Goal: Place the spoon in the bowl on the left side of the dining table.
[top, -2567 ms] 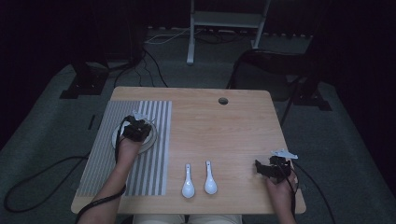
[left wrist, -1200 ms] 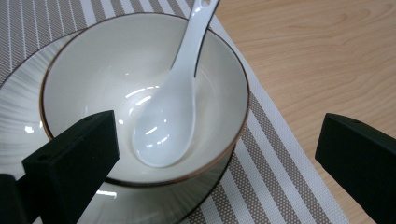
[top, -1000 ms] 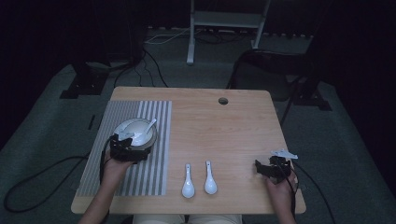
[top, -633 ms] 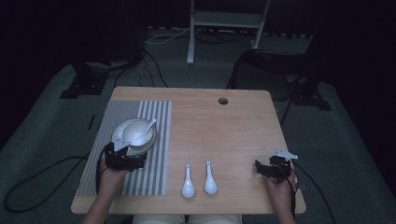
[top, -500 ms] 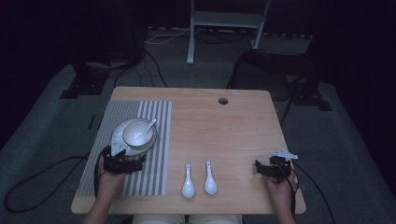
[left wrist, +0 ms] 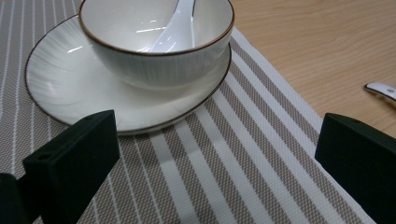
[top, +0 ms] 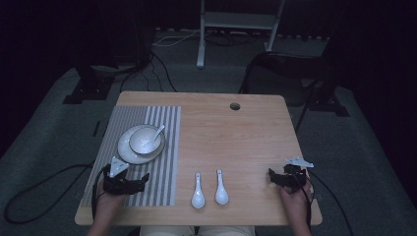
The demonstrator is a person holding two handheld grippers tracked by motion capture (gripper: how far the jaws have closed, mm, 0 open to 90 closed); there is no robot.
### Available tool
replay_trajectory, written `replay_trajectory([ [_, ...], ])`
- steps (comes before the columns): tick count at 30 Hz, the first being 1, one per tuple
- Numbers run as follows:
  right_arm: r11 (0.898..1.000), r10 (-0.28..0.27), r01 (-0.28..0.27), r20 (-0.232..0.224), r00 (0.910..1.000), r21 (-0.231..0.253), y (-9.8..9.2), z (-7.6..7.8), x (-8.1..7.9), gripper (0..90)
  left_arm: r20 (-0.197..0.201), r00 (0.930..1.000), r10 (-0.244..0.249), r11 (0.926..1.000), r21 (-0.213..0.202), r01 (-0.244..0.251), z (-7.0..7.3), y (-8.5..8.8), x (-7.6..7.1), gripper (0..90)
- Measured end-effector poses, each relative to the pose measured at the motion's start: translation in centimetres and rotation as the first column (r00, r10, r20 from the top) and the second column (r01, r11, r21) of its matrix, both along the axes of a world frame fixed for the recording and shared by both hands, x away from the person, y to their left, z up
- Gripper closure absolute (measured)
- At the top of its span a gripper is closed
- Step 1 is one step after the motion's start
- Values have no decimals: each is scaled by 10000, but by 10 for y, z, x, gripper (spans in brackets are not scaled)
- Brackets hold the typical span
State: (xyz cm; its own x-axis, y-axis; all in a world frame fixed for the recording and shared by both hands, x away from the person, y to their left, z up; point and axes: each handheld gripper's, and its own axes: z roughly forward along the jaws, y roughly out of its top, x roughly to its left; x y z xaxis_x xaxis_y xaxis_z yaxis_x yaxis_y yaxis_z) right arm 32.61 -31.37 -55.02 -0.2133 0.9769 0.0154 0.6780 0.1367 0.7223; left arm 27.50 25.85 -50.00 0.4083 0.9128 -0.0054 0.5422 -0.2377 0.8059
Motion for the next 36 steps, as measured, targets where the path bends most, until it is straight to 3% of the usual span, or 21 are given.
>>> replay_trajectory([
  [4,10000,-4,4,-2,10000,1,0,0,0,132,-41,9999,109,9996,-257,-110,-5,7,-7,0],
  [9,10000,-4,4,-2,10000,1,0,0,0,132,-177,9997,139,9997,-207,-143,-12,12,-14,0],
  [18,10000,0,0,-1,10000,2,0,0,0,132,-372,9973,635,9954,-693,-660,-28,26,-31,0],
  [31,10000,3,-3,-2,10000,3,0,0,0,132,-605,9888,1363,9904,-154,-1375,-39,50,-51,0],
  [36,10000,2,-2,1,10000,0,0,0,0,132,-734,9832,1669,9854,-216,-1689,-41,59,-59,0],
])
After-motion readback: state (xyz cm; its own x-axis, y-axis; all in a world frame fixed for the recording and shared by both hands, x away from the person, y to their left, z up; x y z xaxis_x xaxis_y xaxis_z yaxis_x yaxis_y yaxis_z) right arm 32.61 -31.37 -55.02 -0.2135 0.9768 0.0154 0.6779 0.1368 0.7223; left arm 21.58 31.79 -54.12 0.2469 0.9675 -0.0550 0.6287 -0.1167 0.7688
